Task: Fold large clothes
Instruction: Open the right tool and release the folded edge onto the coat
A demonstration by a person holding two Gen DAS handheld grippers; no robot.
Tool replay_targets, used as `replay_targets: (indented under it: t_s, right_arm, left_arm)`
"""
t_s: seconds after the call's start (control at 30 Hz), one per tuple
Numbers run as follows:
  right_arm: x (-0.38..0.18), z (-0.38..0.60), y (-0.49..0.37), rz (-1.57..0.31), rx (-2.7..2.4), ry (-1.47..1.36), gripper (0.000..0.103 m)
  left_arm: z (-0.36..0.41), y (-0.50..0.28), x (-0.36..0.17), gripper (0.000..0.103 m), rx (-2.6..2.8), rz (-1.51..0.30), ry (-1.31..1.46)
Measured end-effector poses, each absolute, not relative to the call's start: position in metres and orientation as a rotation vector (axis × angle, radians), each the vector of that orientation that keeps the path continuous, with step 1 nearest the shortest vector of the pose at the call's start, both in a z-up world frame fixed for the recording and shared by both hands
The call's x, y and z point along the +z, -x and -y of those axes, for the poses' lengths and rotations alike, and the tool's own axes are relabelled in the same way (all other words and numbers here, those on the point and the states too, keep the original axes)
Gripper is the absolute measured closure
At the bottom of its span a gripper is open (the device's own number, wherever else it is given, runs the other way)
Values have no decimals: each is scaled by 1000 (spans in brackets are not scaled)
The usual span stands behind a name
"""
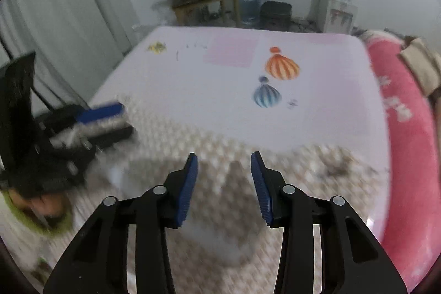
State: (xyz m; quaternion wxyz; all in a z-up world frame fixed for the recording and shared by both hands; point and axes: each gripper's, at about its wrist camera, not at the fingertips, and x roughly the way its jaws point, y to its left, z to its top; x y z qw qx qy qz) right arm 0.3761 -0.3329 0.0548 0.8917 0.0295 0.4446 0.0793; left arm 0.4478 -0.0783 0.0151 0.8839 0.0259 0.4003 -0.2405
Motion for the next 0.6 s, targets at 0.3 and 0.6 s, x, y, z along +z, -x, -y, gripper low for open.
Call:
replay_targets:
  t_s: [0.3,0.6]
  right_arm:
    - [20,311,-409,-985,100,-31,69]
    - [19,299,-395,-965,135,3,70]
  left_arm:
    - [92,-466,-19,56,-398,-875,-148]
    - [85,-456,-23,55,-410,-898,-157]
